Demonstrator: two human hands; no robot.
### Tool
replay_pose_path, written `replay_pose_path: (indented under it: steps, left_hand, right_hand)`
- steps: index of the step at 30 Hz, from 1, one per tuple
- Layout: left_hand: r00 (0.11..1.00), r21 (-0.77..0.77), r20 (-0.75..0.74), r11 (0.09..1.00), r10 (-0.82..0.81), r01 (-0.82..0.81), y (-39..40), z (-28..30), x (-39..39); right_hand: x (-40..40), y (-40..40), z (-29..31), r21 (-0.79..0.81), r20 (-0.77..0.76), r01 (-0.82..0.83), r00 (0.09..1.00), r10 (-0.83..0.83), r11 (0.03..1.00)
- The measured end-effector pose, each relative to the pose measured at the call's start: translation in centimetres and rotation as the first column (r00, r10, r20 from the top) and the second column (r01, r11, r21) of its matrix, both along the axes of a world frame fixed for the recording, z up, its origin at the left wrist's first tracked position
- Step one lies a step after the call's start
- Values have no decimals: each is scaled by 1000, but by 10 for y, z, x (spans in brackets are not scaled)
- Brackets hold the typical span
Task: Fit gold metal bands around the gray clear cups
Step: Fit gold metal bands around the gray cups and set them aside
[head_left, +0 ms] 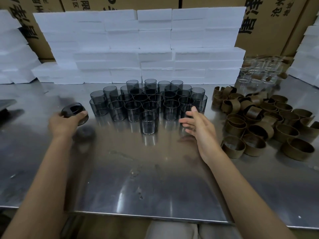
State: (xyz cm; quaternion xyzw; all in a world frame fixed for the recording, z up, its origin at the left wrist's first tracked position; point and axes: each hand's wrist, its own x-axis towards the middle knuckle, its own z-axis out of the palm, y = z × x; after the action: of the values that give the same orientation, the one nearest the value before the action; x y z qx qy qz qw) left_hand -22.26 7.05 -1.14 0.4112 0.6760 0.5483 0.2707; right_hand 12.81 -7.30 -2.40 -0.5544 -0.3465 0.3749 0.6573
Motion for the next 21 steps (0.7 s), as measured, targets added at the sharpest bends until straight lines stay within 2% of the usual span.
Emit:
replay_pose_path:
  steps: [6, 16, 19, 21]
  left_hand:
    - [1000, -83, -15, 996, 21, -22, 23, -12, -19]
    - [972, -24, -224, 997, 68, -75, 35, -9, -4]
    - [908, 90, -402, 992, 118, -89, 24, -11, 12]
    - [870, 214, -477, 976, 127, -26, 13, -7, 32]
  right_hand:
    - [0, 1, -1, -3, -14, 4, 1000, -4, 1000]
    - [-3, 1, 2, 2, -48, 14, 999, -13, 1000]
    - [-3, 1, 2, 2, -64, 20, 998, -20, 1000]
    - [-2, 2, 0, 5, -56, 18, 998, -17, 1000]
